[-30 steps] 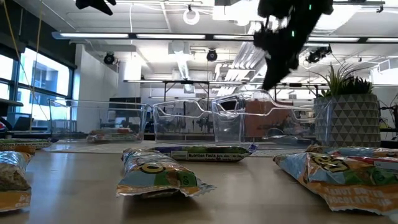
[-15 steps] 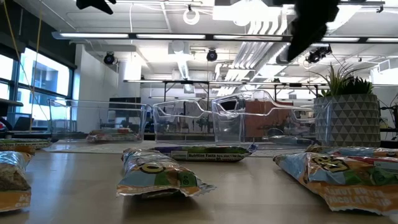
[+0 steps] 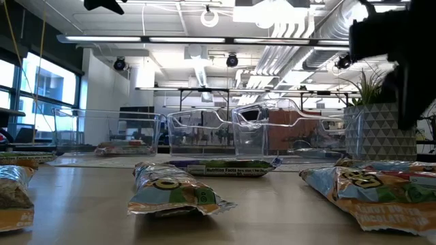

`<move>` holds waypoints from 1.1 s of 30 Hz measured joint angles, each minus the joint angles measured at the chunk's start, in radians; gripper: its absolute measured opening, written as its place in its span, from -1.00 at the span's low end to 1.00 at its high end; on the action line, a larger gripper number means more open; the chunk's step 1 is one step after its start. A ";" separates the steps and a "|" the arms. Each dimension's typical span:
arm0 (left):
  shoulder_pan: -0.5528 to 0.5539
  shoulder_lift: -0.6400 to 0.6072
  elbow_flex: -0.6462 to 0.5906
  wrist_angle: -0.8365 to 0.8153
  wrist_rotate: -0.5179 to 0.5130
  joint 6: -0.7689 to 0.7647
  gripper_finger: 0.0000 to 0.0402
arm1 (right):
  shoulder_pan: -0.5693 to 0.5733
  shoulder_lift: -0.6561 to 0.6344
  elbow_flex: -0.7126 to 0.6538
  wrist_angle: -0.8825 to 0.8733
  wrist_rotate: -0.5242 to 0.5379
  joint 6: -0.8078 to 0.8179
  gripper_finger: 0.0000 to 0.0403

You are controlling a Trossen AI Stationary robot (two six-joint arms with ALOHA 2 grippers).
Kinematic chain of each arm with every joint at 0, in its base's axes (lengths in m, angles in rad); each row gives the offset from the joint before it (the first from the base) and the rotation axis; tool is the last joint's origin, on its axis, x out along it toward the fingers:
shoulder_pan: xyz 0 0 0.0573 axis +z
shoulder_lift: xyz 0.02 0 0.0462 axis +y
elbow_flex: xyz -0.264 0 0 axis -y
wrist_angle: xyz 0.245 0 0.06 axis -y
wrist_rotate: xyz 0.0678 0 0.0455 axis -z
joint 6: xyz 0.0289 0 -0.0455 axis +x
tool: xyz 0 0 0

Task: Pick and place Granola Bars by type
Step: Put the orange granola bar into the middle transparent bin

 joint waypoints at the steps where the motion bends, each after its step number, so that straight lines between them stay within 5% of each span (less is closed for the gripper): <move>1: 0.000 0.000 0.000 0.000 0.000 -0.003 -0.03 | 0.003 0.000 -0.021 0.026 -0.013 0.005 -0.33; 15: 0.000 0.000 0.000 0.009 -0.002 -0.029 -0.03 | -0.006 0.000 -0.060 0.028 0.099 -0.251 -0.33; 33: 0.000 0.000 0.000 0.009 -0.010 -0.044 -0.03 | -0.007 0.000 -0.059 0.119 0.144 -0.268 -0.42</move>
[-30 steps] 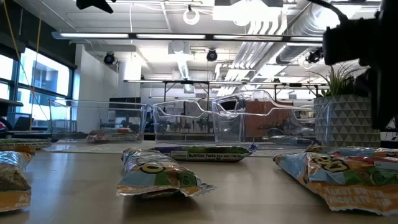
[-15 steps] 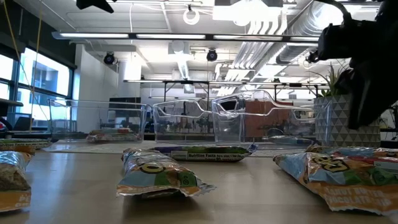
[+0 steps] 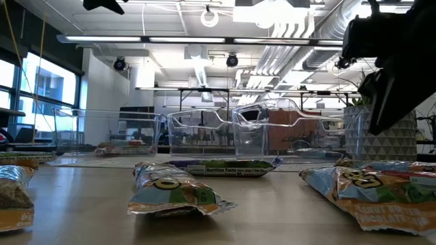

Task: Pick and place Granola Bars by type
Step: Put the orange granola bar into the middle transparent bin

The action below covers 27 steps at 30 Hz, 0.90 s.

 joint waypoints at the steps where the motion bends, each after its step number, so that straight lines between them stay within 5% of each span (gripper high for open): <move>1: 0.000 0.000 0.000 0.000 -0.007 0.000 -0.03 | -0.002 0.000 -0.001 -0.006 -0.003 0.003 -0.42; 15: 0.000 0.000 -0.003 0.002 -0.015 0.004 -0.03 | -0.005 0.003 -0.026 -0.023 0.020 0.070 0.18; 27: 0.000 0.000 -0.125 0.041 -0.021 0.007 -0.03 | -0.004 0.176 -0.024 -0.002 0.017 0.121 0.17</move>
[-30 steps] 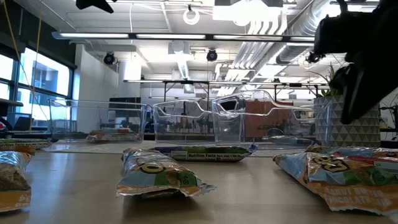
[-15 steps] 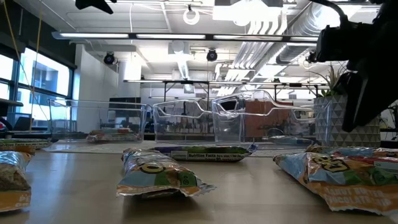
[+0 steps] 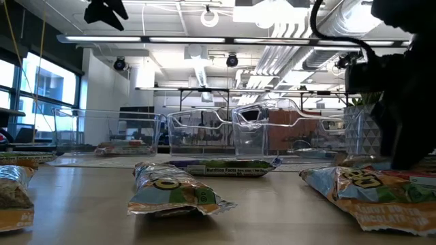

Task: Pick and place Granola Bars by type
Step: Put the orange granola bar into the middle transparent bin

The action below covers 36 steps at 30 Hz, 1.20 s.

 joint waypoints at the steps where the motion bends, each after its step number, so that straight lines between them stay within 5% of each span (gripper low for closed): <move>1: 0.000 0.000 -0.005 0.015 0.000 0.000 -0.03 | 0.000 0.014 0.001 0.005 0.008 0.013 0.17; 7: 0.000 0.000 -0.008 0.066 0.001 0.000 -0.03 | 0.001 0.044 0.003 0.009 0.015 0.039 0.07; 16: 0.000 0.000 -0.010 0.072 0.006 0.027 -0.03 | -0.001 0.046 0.039 0.011 -0.003 0.034 -0.37; 25: -0.001 -0.010 -0.142 0.217 0.195 0.121 -0.03 | 0.000 0.048 0.152 -0.027 -0.093 -0.047 -0.64; 30: 0.000 -0.010 -0.198 0.273 0.189 0.121 -0.03 | -0.003 0.048 0.269 -0.177 -0.044 -0.101 -0.63; 36: 0.000 -0.010 -0.209 0.324 0.242 0.121 -0.03 | -0.094 0.048 0.468 -0.232 0.133 -0.383 -0.62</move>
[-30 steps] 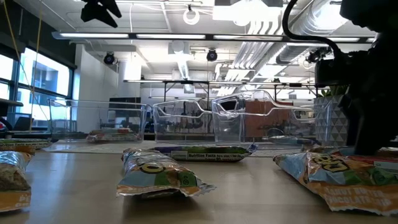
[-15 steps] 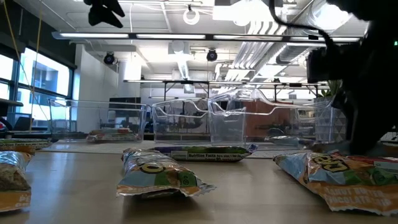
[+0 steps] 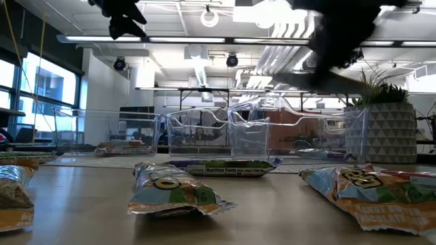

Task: Pick and place Granola Bars by type
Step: Put the orange granola bar into the middle transparent bin

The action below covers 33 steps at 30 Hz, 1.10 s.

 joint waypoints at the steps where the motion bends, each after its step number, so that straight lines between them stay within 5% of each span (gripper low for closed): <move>1: 0.000 0.000 0.000 0.008 0.007 0.000 -0.03 | -0.030 0.000 0.033 0.013 0.042 -0.041 -0.62; 6: 0.000 0.000 0.000 0.016 0.040 0.000 -0.03 | -0.224 -0.003 0.131 0.170 0.146 -0.330 -0.61; 12: 0.000 0.000 0.000 0.016 0.040 0.000 -0.03 | -0.535 0.021 0.137 0.393 -0.120 -0.547 -0.61; 19: 0.000 0.000 0.000 0.015 0.039 0.000 -0.03 | -0.784 0.169 0.135 0.501 -0.174 -0.637 -0.61; 24: 0.000 0.000 0.000 0.016 0.039 0.000 -0.03 | -0.880 0.272 0.135 0.546 -0.277 -0.621 -0.61; 33: 0.000 0.000 0.000 0.049 0.036 0.000 -0.03 | -0.896 0.332 0.135 0.511 -0.292 -0.667 -0.56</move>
